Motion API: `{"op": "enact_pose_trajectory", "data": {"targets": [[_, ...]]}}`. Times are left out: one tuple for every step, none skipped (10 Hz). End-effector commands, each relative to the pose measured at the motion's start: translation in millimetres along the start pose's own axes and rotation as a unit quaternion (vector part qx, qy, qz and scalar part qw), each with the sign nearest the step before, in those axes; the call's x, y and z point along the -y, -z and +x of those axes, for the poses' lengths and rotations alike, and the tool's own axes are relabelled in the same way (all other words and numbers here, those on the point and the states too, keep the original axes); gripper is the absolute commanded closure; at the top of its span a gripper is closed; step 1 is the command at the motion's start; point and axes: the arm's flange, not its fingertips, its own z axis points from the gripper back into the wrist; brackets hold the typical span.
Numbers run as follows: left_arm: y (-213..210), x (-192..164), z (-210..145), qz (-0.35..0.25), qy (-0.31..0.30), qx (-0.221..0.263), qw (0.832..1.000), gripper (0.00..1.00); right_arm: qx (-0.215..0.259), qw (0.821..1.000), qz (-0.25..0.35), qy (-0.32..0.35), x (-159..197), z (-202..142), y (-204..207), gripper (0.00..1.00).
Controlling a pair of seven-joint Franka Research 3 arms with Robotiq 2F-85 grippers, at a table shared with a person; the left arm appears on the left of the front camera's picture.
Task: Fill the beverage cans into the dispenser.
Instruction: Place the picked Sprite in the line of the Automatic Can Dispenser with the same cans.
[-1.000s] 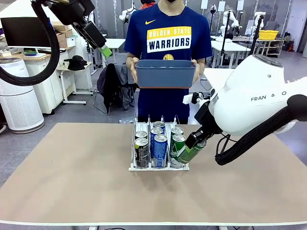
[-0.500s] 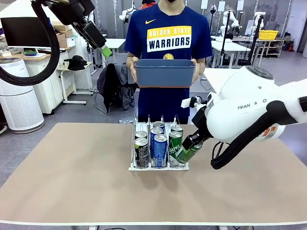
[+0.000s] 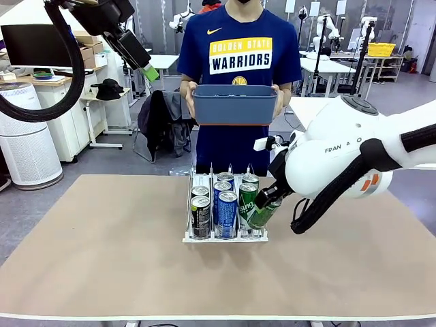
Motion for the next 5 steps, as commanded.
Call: {"op": "enact_pose_trajectory", "data": {"targets": [[1.4, -1.0, -1.4, 0.002, -0.001, 0.000, 1.000, 0.00, 0.034, 0.999, 0.003, -0.002, 2.5, 21.4, 10.1, 0.42], [1.4, -1.0, -1.4, 0.002, -0.001, 0.000, 1.000, 0.00, 0.029, 1.000, 0.007, 0.000, 1.8, 23.7, 15.5, 0.42], [1.4, -1.0, -1.4, 0.002, -0.001, 0.000, 1.000, 0.00, 0.027, 1.000, 0.008, -0.007, 2.1, 24.1, 17.2, 0.42], [1.4, -1.0, -1.4, 0.002, -0.001, 0.000, 1.000, 0.00, 0.033, 0.999, 0.006, -0.005, 4.2, 26.7, 16.3, 0.42], [1.4, -1.0, -1.4, 0.002, -0.001, 0.000, 1.000, 0.00, 0.042, 0.999, 0.002, -0.005, 3.7, 31.2, 13.9, 0.42]]}}
